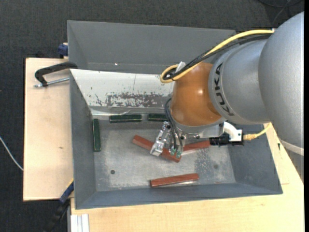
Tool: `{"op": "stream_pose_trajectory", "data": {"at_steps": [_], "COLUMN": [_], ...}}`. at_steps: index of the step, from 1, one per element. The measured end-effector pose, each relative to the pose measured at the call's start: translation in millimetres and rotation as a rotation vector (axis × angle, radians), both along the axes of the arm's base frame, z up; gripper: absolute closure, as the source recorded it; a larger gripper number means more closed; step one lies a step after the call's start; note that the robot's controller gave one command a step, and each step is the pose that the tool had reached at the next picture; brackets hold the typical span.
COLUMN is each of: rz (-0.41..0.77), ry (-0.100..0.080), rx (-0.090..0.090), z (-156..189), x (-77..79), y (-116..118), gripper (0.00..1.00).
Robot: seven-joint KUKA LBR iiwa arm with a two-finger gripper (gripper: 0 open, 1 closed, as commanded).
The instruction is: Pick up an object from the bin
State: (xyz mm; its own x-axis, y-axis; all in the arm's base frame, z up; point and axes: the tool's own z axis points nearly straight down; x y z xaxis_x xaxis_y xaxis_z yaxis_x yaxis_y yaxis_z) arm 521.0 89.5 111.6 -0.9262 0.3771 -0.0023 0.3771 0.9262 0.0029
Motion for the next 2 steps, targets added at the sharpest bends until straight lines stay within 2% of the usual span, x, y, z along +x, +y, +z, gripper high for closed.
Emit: {"op": "stream_pose_trajectory", "data": {"at_steps": [2], "rz": [0.001], "ry": [-0.003], "rx": [0.000], "z": [17.0], "x": [0.6], "y": [0.2], "gripper": [1.00]}}
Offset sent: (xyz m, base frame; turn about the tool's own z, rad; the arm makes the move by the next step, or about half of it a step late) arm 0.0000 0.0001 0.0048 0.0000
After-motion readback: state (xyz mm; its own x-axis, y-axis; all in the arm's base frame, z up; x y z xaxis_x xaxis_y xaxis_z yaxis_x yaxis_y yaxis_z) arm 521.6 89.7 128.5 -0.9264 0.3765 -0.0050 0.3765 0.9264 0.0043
